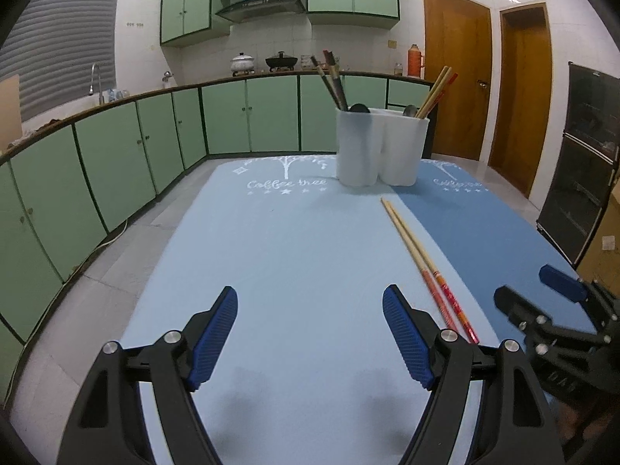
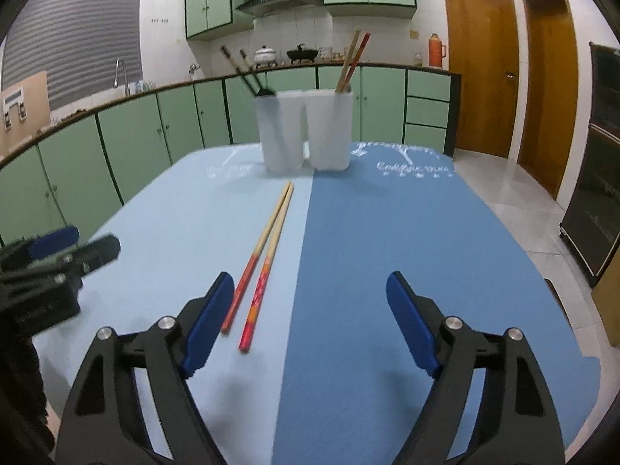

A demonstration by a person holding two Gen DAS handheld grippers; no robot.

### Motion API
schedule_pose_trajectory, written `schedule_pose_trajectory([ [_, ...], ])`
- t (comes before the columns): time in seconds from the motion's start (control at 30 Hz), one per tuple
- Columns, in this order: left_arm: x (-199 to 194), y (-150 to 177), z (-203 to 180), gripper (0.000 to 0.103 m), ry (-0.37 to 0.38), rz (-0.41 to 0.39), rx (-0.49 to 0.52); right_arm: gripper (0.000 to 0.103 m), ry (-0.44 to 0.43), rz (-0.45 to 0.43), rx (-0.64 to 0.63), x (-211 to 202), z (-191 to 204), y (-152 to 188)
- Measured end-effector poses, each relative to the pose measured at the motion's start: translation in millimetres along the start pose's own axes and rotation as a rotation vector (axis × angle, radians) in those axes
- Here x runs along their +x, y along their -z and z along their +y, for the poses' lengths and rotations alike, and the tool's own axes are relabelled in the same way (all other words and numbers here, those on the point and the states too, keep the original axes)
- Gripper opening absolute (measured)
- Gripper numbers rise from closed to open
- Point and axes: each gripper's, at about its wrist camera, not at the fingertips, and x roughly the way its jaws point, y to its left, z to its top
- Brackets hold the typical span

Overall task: Organize utensils
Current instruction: 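Withdraw both tools back toward the last two red chopsticks, then grasp a red-patterned chopstick with the right tool while the left grasps a red-tipped wooden chopstick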

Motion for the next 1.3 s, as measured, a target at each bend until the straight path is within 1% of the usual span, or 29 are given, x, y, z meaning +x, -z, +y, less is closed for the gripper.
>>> schedule_pose_trajectory([
  [0.13,-2,6,6,0.076,-0.001,0.007,-0.021,0.074,0.002,0.012,-0.034,0,10,7],
  [0.23,-2,8,8,0.076,0.001,0.011,-0.032,0.068,0.002,0.034,-0.04,3,13,10],
  [0.3,-2,9,9,0.076,0.003,0.012,-0.034,0.062,0.005,0.05,-0.032,7,13,11],
  [0.53,3,15,10,0.076,0.009,0.031,-0.037,0.051,0.006,0.08,-0.007,14,10,12],
  [0.7,6,22,11,0.076,0.004,0.05,-0.039,0.039,-0.024,0.113,-0.016,20,13,13],
  [0.83,6,24,12,0.076,0.003,0.057,-0.043,0.034,-0.027,0.119,-0.023,22,14,13],
  [0.93,7,24,11,0.076,0.008,0.062,-0.046,0.027,-0.026,0.118,-0.027,23,14,13],
  [1.0,7,24,9,0.076,0.01,0.063,-0.042,0.013,-0.035,0.12,-0.033,23,15,14],
  [1.07,7,24,6,0.076,0.016,0.067,-0.036,0.005,-0.044,0.125,-0.033,24,14,13],
  [1.17,9,22,-1,0.076,0.029,0.071,-0.033,0.005,-0.057,0.131,-0.023,24,10,12],
  [1.3,13,21,-15,0.076,0.056,0.082,-0.032,0.005,-0.042,0.124,0.001,20,-4,9],
])
